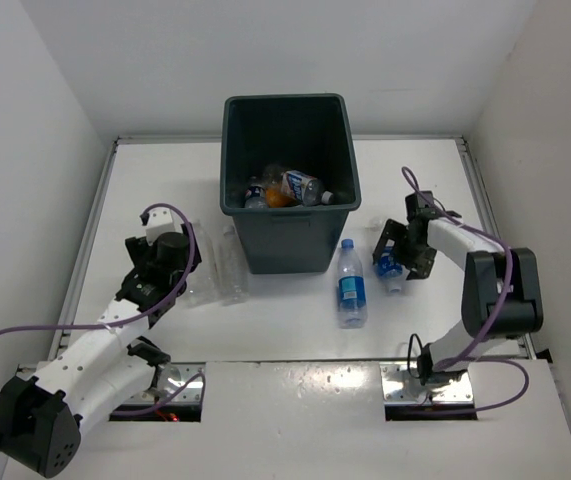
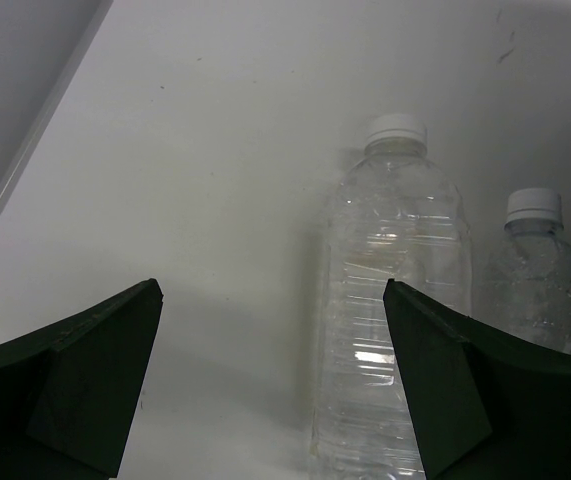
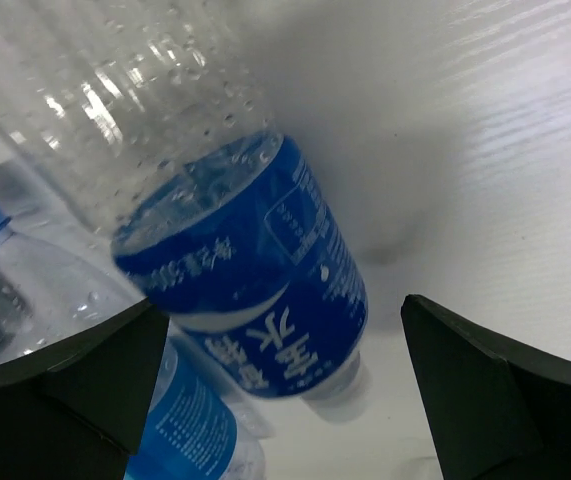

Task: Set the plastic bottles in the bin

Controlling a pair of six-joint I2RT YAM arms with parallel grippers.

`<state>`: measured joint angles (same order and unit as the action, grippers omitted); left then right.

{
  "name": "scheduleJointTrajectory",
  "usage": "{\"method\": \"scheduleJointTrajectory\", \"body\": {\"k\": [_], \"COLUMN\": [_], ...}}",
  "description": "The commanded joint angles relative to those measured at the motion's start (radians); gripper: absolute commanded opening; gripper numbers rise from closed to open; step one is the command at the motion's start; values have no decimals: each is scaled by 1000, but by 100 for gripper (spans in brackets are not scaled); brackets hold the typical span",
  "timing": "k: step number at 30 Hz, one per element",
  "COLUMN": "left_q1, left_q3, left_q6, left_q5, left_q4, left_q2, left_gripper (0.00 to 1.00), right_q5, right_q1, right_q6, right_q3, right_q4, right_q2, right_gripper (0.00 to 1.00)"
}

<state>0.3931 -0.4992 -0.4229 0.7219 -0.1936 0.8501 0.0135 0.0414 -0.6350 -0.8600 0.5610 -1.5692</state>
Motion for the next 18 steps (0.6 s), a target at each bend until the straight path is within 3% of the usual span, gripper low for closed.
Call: {"method": "scheduleJointTrajectory", "body": {"k": [1,10,18], "left_q1": [10,10,10], "left_q3": [4,13,13], "left_q6": [10,19,29], "left_q5": [-12,-21,-30], "left_q4": [23,33,33], "left_q2": [-2,-11,7], "left_gripper": [100,100,100], "right_q5": [20,80,71], "right_q1": [-5,-5,-66], "right_q6": [8,8,-14], "right_q3": [-71,-117,-210], "right_q4": [-19,4,74], "right_q2": [-54,-164,-80], "right_gripper": [99,78,46]}}
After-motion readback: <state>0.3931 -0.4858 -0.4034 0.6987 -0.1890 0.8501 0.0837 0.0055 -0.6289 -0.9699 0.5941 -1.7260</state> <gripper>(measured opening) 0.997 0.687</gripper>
